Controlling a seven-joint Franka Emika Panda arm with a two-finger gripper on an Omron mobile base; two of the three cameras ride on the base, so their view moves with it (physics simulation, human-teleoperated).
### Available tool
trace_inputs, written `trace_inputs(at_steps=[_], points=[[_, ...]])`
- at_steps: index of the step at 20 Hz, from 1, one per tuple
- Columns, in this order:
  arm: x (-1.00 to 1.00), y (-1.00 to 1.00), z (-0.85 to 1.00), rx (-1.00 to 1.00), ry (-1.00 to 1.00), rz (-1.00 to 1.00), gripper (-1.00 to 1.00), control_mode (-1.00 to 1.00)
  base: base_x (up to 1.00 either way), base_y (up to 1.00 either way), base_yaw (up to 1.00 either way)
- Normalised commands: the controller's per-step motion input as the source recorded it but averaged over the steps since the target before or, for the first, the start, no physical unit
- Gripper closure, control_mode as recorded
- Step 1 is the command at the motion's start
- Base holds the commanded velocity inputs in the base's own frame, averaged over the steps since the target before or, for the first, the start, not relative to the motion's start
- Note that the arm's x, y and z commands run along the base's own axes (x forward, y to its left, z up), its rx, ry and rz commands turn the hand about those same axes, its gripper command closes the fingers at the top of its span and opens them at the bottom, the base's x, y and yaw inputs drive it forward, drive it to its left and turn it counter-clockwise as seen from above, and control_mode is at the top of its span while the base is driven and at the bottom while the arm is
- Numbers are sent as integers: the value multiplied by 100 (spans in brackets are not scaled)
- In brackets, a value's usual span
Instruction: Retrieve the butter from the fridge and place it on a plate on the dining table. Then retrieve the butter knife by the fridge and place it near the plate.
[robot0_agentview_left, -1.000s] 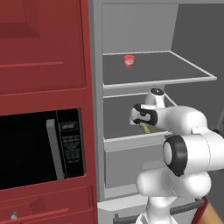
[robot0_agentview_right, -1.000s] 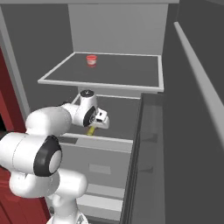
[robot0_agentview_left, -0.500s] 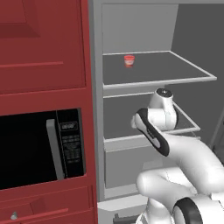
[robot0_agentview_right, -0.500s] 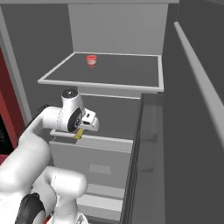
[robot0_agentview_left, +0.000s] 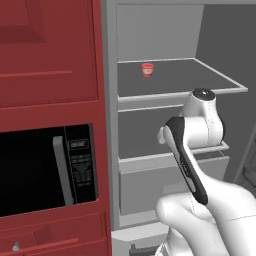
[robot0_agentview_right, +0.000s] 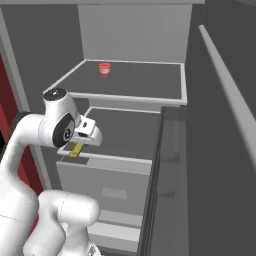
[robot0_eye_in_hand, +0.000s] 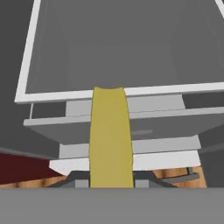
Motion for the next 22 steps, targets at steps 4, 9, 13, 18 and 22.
trace_inputs(at_steps=[4,9,13,18,22], points=[[-84,6,67,-1,3,0,100,-100,0,0,0],[-91,1,86,0,0,0,100,-100,0,0,0],[-37,0,33,0,0,0,100,-100,0,0,0],[-20,0,-4,0,1,0,100,-100,0,0,0],[-18,0,-1,0,0,0,100,-100,0,0,0]])
